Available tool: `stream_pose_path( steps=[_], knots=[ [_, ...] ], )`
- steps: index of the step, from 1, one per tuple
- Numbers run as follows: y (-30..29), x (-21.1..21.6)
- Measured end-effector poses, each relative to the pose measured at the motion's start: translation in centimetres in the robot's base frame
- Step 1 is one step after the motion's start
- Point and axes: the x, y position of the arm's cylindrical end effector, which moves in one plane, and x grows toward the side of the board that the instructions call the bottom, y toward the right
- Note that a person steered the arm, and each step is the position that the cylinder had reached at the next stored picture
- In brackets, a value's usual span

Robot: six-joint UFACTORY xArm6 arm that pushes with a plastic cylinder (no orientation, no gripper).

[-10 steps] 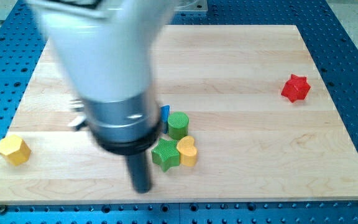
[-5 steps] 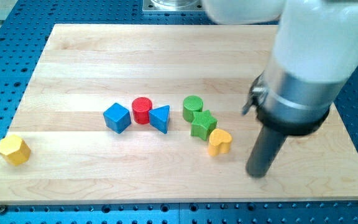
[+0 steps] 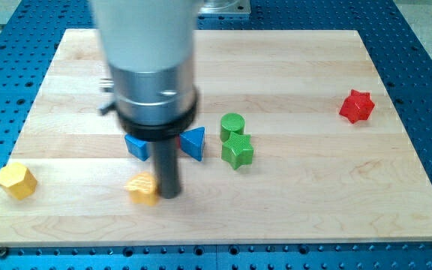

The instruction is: Move the yellow blocks at the bottom left of the board

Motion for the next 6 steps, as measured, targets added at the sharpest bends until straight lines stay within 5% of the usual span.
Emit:
stream_pose_path(
  steps=[1,2,4,6],
  knots=[
    [-5.1,0.1],
    [-0.7,2.9],
    [-8.8,3.1],
    [-7.9,0.8]
  ],
)
